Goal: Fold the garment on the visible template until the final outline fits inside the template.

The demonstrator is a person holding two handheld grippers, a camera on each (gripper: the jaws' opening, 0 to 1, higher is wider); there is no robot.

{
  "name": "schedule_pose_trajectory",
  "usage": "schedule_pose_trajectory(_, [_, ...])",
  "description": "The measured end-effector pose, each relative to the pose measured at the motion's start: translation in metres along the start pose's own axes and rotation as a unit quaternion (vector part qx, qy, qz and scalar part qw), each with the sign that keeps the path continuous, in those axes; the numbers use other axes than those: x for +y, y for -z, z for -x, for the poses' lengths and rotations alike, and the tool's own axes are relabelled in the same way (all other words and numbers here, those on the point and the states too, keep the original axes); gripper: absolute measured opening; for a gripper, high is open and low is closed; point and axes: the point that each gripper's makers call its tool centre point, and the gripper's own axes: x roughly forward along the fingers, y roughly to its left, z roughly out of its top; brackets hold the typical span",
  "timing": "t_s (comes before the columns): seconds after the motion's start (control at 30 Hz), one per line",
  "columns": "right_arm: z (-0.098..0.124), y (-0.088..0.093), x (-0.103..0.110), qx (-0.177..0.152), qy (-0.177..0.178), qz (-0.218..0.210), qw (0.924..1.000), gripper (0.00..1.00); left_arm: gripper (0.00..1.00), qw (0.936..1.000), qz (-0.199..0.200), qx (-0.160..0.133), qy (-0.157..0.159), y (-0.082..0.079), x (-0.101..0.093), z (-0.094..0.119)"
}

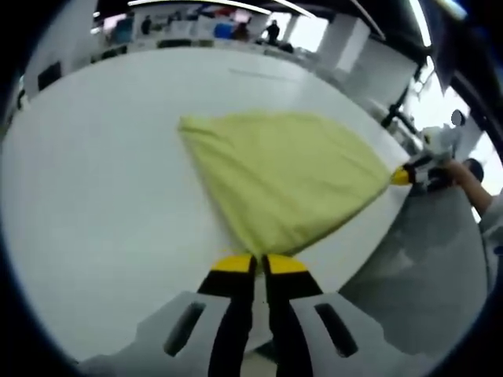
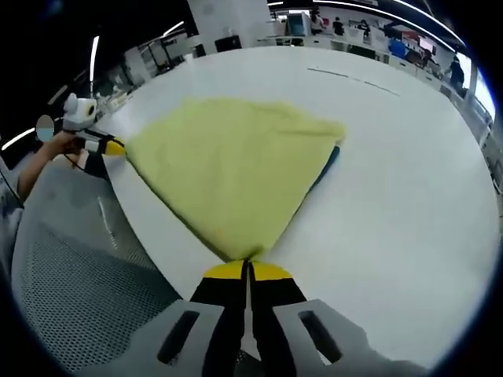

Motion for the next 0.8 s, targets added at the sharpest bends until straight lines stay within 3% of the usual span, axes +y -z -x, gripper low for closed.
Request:
schedule_pose_trajectory(0.1, [0.003,-0.001,-0.003,-0.002,0.007,-0.001,1.0000,0.01,0.00,1.0000,0.004,-0.002,0.000,-0.002,0.001,0.003])
schedule_pose_trajectory(0.3, [0.015,-0.008,-0.010,-0.010,0.023,0.012,0.9996,0.01,0.00,0.9996,-0.024,-0.005,-0.010,-0.011,0.003,0.009])
schedule_pose_trajectory(0.6, [0.040,-0.045,-0.009,-0.045,0.029,0.060,0.9968,0.01,0.00,0.9952,-0.096,-0.017,-0.011,-0.043,0.000,0.025])
schedule_pose_trajectory(0.7, [0.047,-0.046,-0.006,-0.048,0.024,0.070,0.9961,0.01,0.00,0.9935,-0.113,-0.018,-0.006,-0.044,-0.003,0.029])
schedule_pose_trajectory(0.8, [0.047,-0.038,-0.004,-0.043,0.021,0.069,0.9965,0.01,0.00,0.9937,-0.112,-0.011,0.002,-0.035,-0.004,0.029])
